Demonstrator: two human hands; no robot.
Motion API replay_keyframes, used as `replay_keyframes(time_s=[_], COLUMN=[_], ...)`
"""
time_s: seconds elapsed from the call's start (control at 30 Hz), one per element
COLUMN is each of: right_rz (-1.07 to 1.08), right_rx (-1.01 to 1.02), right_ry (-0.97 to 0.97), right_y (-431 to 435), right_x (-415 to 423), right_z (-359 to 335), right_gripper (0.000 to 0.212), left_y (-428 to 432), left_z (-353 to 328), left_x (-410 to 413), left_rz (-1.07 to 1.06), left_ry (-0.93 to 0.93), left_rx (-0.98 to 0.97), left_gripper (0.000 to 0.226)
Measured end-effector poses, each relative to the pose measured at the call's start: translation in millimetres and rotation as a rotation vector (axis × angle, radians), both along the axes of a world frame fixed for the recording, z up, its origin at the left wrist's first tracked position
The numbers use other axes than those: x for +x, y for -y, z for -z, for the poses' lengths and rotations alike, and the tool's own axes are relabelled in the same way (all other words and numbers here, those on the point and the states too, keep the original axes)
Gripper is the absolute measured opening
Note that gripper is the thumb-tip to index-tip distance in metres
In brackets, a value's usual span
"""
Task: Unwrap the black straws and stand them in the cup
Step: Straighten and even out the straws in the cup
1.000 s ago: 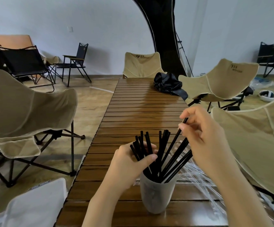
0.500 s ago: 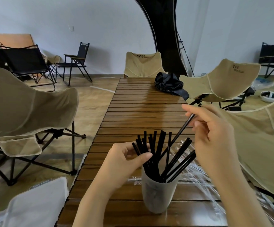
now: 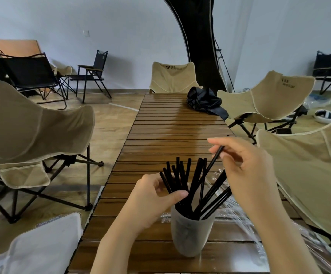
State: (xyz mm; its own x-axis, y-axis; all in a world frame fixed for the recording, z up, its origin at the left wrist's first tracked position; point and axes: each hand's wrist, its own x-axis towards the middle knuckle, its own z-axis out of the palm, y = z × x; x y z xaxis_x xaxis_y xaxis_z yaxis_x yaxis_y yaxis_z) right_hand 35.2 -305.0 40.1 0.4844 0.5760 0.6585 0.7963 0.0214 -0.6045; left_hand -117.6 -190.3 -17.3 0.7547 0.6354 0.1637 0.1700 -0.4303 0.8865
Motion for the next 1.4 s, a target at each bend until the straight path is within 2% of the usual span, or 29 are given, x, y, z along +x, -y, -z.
replay_keyframes(time_s=[0.3, 0.43, 0.7, 0.93, 1.13, 1.23, 1.4], right_rz=[0.038, 0.069, 0.061, -0.006, -0.017, 0.012, 0.153], right_rx=[-0.003, 0.004, -0.028, -0.069, -0.090, 0.001, 0.194], right_ry=[-0.065, 0.009, 0.129, 0.024, -0.035, -0.033, 0.037], right_y=[0.9, 0.5, -0.6, 2.1, 3.8, 2.2, 3.4], right_x=[4.4, 3.5, 0.5, 3.6, 1.7, -0.8, 3.2], right_z=[-0.1, -1.4, -2.4, -0.2, 0.8, -0.7, -5.8], right_gripper=[0.050, 0.052, 0.028, 0.019, 0.032, 0.032, 0.056], left_y=[-2.1, -2.6, -1.6, 1.3, 8.6, 10.1, 8.8], left_z=[2.5, 3.5, 0.8, 0.7, 0.6, 0.1, 0.7], left_x=[0.0, 0.0, 0.3, 1.5, 4.2, 4.8, 7.5], left_rz=[-0.027, -0.029, -0.025, -0.052, -0.063, -0.066, -0.084], left_ry=[0.011, 0.012, -0.022, -0.056, -0.035, -0.024, -0.032], left_rx=[0.027, 0.026, -0.028, -0.053, -0.096, -0.091, -0.046], left_gripper=[0.022, 0.022, 0.028, 0.030, 0.026, 0.025, 0.031])
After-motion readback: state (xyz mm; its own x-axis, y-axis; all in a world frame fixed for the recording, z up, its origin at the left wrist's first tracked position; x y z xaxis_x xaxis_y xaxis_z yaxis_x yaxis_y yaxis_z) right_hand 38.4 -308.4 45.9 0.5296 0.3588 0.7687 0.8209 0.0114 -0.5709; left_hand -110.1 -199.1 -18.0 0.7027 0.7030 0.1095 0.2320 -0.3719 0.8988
